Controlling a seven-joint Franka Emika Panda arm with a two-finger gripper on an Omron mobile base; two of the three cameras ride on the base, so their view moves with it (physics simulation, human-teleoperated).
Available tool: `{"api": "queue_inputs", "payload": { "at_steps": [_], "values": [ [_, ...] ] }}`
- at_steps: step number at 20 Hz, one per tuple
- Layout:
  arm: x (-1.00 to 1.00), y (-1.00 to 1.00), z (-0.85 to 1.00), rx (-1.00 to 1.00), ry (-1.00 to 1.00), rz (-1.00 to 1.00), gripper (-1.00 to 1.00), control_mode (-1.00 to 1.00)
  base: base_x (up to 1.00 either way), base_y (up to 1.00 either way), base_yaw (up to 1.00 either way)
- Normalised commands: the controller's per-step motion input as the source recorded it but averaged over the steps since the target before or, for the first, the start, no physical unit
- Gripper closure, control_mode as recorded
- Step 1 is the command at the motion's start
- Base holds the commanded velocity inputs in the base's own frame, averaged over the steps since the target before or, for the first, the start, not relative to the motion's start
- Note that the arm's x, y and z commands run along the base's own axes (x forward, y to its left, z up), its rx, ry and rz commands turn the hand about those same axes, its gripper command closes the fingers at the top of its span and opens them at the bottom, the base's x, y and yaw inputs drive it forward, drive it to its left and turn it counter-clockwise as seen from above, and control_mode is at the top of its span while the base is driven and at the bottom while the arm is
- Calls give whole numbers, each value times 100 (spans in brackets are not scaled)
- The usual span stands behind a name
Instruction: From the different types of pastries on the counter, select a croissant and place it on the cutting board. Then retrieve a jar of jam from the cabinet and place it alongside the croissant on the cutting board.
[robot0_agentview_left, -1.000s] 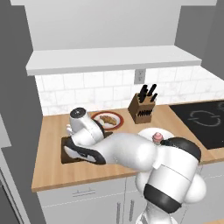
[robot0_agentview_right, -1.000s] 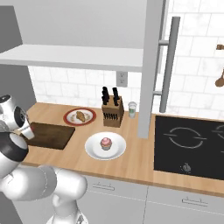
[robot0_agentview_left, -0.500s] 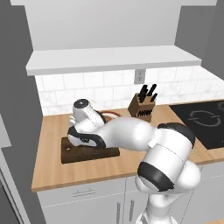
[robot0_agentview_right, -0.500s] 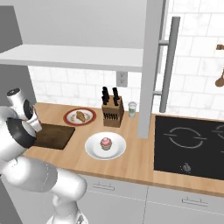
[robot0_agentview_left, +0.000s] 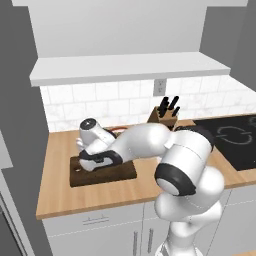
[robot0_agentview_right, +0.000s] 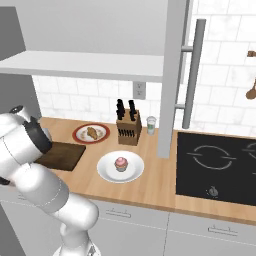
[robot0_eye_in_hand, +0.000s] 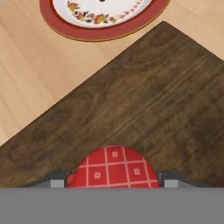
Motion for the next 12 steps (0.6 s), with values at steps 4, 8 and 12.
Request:
{"api": "queue_inputs", "payload": {
  "at_steps": [4, 8, 12],
  "values": [
    [0, 4, -2, 0, 0, 0, 100, -100, 0, 0, 0],
    [1, 9, -21, -4, -14, 0, 100, -100, 0, 0, 0],
    [0, 7, -14, -3, -7, 1, 100, -100, 0, 0, 0]
  ]
}}
